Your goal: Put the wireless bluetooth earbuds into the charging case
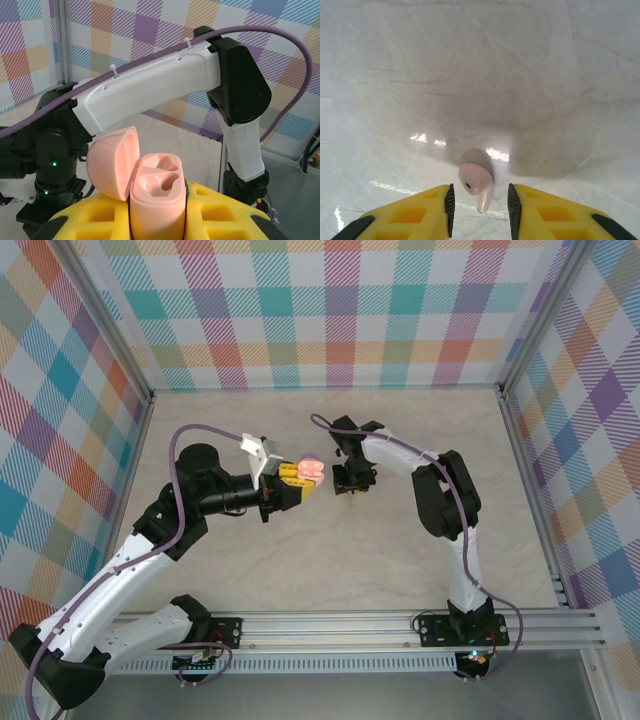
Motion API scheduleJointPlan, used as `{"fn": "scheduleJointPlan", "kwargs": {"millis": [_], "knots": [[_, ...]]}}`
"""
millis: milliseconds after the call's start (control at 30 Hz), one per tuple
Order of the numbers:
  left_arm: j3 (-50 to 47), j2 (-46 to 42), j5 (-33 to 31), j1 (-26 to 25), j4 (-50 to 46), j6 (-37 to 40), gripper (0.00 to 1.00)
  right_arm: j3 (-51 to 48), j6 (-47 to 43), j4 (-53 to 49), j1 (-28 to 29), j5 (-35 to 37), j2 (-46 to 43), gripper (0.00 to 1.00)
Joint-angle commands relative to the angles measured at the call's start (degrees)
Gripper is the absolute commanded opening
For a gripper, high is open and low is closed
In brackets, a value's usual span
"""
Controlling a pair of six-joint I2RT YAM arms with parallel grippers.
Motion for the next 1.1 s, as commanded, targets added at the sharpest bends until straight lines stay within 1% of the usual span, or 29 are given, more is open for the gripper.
{"fn": "scheduleJointPlan", "kwargs": {"millis": [0,300,467,700,1067], "knots": [[-0.7,0.0,0.2,-0.1,1.8,-0.5,0.13,2.5,0.9,-2.0,0.6,0.8,1.9,0.35],[-1.0,-0.6,0.1,-0.1,1.4,-0.4,0.13,5.4,0.4,-5.0,1.7,3.3,4.4,0.34],[-1.2,-0.8,-0.1,-0.1,1.4,-0.4,0.13,6.4,0.0,-5.6,2.0,3.2,5.4,0.34],[-1.3,-1.0,-0.2,-0.1,1.4,-0.4,0.13,7.2,0.1,-6.6,2.6,4.8,7.0,0.33],[-1.3,-0.9,-0.3,-0.1,1.2,-0.4,0.13,7.3,0.5,-7.1,2.8,5.8,8.7,0.29]]}}
